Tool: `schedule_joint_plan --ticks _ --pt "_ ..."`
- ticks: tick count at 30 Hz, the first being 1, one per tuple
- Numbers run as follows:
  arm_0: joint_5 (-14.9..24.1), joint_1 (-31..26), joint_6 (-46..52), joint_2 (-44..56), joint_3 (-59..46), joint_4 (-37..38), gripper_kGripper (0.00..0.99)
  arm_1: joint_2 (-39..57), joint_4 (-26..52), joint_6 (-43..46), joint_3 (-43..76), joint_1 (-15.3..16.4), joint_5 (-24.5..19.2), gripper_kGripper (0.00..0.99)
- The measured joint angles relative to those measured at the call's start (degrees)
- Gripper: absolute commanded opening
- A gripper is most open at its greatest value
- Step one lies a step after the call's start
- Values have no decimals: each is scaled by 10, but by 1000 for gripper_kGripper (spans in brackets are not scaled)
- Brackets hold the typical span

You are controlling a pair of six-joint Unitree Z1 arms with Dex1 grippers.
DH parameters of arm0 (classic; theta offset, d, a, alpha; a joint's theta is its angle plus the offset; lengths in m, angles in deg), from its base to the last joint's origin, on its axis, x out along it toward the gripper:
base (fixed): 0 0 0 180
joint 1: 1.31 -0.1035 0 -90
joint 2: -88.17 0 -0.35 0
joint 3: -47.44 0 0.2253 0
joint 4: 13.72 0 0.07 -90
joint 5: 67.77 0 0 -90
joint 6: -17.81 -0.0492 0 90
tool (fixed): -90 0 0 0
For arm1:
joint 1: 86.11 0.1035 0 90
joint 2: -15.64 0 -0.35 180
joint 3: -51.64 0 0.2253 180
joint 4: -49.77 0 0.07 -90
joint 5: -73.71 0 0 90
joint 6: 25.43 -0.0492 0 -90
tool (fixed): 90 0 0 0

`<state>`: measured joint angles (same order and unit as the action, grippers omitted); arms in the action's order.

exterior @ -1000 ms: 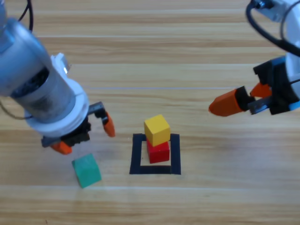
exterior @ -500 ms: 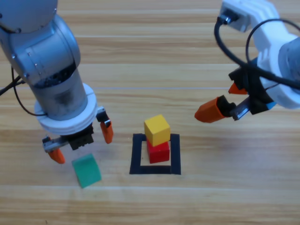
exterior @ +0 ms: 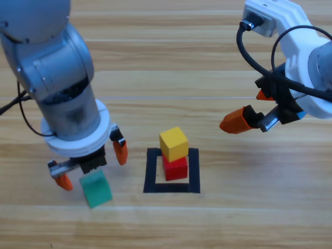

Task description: Stack the blocks in the rectangular block: red at the bottom, yellow in the middle, green on top

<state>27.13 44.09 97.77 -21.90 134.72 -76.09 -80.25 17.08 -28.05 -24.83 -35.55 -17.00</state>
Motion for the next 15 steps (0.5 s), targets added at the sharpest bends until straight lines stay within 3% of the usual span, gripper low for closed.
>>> schedule_joint_plan --ticks 15 --pt "-7 2 -1 -34 -54 61 962 0 0 0 3 0 -1 986"
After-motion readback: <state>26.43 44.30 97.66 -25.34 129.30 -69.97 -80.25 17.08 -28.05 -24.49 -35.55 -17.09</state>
